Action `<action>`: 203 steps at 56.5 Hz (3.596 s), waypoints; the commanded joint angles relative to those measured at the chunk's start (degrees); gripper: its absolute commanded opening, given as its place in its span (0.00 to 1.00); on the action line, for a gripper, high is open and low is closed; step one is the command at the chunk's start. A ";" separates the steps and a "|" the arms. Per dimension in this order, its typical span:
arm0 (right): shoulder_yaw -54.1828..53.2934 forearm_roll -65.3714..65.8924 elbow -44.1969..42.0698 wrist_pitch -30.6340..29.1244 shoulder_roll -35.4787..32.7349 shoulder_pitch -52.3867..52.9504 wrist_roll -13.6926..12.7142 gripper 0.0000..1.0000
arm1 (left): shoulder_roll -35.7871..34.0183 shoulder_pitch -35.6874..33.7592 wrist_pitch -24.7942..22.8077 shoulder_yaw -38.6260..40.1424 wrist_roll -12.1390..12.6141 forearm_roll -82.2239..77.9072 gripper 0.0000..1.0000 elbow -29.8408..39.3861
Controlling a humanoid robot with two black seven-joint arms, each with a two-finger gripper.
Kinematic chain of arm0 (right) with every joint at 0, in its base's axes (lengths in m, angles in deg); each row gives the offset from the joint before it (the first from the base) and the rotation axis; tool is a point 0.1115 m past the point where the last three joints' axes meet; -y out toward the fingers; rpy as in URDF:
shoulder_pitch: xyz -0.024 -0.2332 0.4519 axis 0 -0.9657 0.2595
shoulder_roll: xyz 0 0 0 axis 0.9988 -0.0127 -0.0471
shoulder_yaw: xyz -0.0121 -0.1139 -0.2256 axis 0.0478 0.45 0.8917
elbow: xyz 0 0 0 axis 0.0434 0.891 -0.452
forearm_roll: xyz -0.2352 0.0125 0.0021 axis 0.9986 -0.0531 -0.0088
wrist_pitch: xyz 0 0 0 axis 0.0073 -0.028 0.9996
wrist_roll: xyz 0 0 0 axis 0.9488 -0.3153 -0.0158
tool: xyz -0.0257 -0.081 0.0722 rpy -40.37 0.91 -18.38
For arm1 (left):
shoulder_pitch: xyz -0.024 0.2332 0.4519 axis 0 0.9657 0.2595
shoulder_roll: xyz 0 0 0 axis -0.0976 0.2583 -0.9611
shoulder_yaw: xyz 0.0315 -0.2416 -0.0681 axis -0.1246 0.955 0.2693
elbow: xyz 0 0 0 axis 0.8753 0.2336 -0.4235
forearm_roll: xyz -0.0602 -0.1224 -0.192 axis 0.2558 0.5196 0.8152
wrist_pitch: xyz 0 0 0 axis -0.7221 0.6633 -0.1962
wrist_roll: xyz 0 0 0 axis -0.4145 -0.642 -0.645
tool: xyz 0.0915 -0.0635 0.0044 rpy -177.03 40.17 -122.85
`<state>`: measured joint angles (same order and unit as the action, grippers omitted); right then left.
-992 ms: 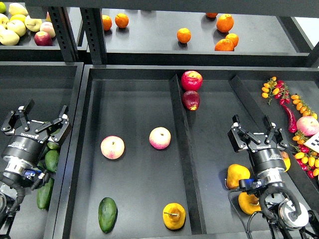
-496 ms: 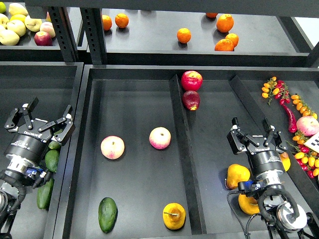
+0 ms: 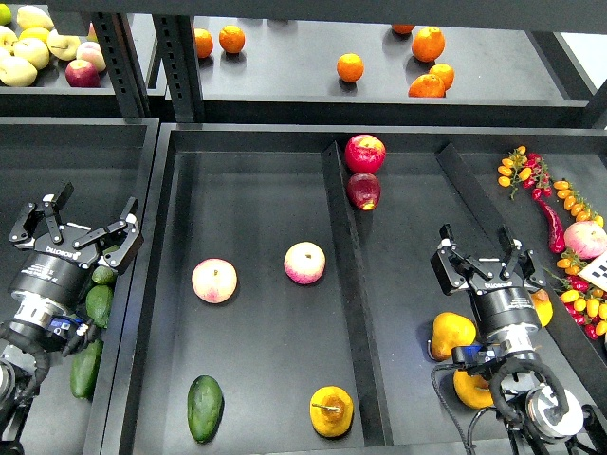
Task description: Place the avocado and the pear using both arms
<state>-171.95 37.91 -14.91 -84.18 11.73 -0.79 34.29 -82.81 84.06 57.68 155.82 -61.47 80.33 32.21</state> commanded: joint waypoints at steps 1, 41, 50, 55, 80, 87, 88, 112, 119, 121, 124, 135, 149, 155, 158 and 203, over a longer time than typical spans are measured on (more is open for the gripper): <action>0.02 0.00 0.09 0.11 0.00 0.08 0.00 1.00 | 0.00 -0.10 -1.33 -0.03 0.07 -0.09 1.00 -0.49; 0.11 0.00 0.09 0.11 0.00 -0.01 -0.09 1.00 | 0.00 -0.01 -5.12 -0.03 -0.02 -1.93 1.00 -0.67; 0.11 0.00 0.18 0.11 0.00 -0.01 -0.09 1.00 | 0.00 -0.36 -8.45 -0.20 0.51 -6.67 1.00 -0.76; 0.11 0.00 0.18 0.38 0.00 -0.01 -0.09 1.00 | 0.00 -2.30 -10.79 -1.34 1.83 -9.84 1.00 -0.76; 0.11 0.00 0.18 0.91 0.00 0.43 -0.70 1.00 | -14.58 -8.19 -10.79 -12.24 11.37 -14.85 1.00 -0.23; -0.16 -0.09 0.35 0.91 0.00 1.13 -0.70 1.00 | -23.02 -9.24 -10.79 -17.60 11.37 -15.73 1.00 -0.32; -0.16 -0.09 0.35 0.91 0.00 1.31 -0.70 1.00 | -24.07 -9.24 -10.79 -18.21 11.37 -15.82 1.00 -0.32; 0.02 0.09 0.44 3.28 0.00 3.68 -0.70 1.00 | -39.64 -20.22 -10.79 -34.56 11.37 -20.74 1.00 0.12; 0.11 0.09 0.44 5.38 0.00 4.82 -0.70 1.00 | -40.60 -25.22 -10.79 -39.83 11.37 -24.34 1.00 0.12; 0.11 0.09 0.44 5.91 0.00 5.09 -0.70 1.00 | -40.78 -26.99 -10.79 -41.24 11.37 -25.22 1.00 0.12; 0.11 0.09 0.35 6.88 0.00 5.44 -0.70 1.00 | -41.48 -30.42 -10.79 -44.06 11.37 -26.10 1.00 0.12; 0.02 0.17 0.35 7.59 0.00 5.61 -0.62 1.00 | -43.77 -43.78 -10.79 -58.64 11.37 -26.89 1.00 0.12; 0.02 0.26 0.35 9.08 0.00 5.70 -0.62 1.00 | -42.19 -60.83 -10.79 -76.04 11.37 -29.09 1.00 0.12; 0.02 0.26 0.35 9.96 0.00 5.61 -0.62 1.00 | -39.12 -63.82 -10.79 -80.44 11.37 -31.82 1.00 0.12; 0.02 0.26 0.35 10.05 0.00 5.61 -0.62 1.00 | -37.54 -65.14 -10.79 -82.55 11.37 -33.22 1.00 0.12; 0.19 0.53 0.35 10.05 0.00 5.61 -0.62 1.00 | -27.77 -67.51 -10.79 -105.49 11.37 -48.17 1.00 -2.25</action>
<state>-171.77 38.33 -14.56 -74.12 11.73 4.82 33.68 -110.66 16.62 46.89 51.51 -50.10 32.41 30.84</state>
